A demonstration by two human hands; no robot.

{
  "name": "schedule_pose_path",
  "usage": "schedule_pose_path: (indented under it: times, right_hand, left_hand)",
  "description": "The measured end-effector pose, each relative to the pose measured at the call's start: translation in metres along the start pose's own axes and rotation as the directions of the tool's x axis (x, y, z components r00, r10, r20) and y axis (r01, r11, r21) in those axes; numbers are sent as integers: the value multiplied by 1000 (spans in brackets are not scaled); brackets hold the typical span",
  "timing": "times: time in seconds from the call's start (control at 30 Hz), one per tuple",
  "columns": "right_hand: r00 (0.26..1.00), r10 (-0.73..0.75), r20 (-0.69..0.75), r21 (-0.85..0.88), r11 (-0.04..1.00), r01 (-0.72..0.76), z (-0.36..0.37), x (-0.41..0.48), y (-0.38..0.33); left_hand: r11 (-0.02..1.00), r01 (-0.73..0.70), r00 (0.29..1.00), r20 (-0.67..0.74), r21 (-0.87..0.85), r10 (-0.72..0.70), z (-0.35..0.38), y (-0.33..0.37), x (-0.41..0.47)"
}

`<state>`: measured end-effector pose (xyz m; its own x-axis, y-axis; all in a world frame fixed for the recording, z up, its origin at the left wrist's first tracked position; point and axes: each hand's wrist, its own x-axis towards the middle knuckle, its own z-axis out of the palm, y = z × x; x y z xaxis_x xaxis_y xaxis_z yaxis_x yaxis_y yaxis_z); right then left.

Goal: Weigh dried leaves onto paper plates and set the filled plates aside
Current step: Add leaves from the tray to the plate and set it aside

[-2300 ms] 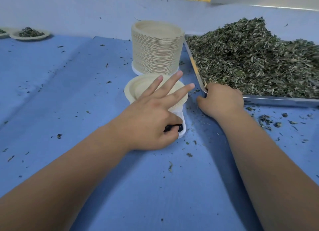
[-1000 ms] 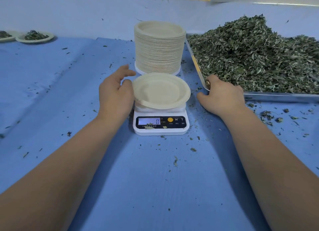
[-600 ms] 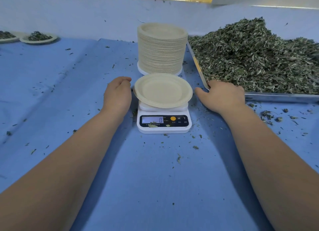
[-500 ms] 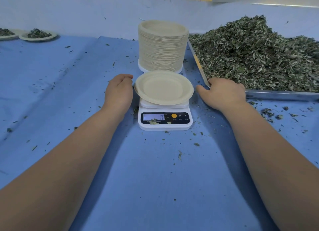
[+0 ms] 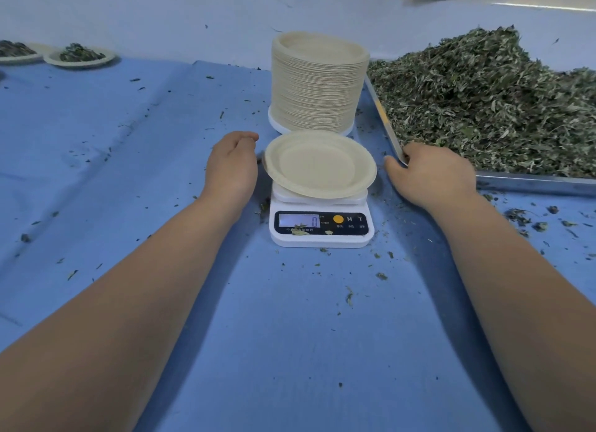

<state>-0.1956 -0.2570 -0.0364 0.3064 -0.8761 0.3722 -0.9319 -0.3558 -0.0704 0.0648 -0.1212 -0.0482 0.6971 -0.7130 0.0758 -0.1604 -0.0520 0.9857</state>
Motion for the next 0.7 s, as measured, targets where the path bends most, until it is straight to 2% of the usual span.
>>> schedule_pose_path:
  times: [0.23,0.33,0.47,0.57,0.7]
  right_hand:
    - [998,0,-58,-51,999,-3,1,-2,-2]
    - [997,80,11,-146,986,-78,-2,-4,-4]
    - [956,250,153,-137,964,-230,-10,1,4]
    - [951,210,227,-161,971,-175,-10,6,9]
    - [991,38,130,-133,991,-21,-5,7,9]
  left_hand:
    - [1000,-14,1000,-25,-25,13,1,-3,2]
    - [999,-24,999,-26,-27,23,1,-4,1]
    - [999,-21,999,-28,-34,20,0,-3,1]
    - [1000,-24,999,-22,-17,24,2,-3,1]
    - [999,-35,999,-29,1,35,3,-3,-1]
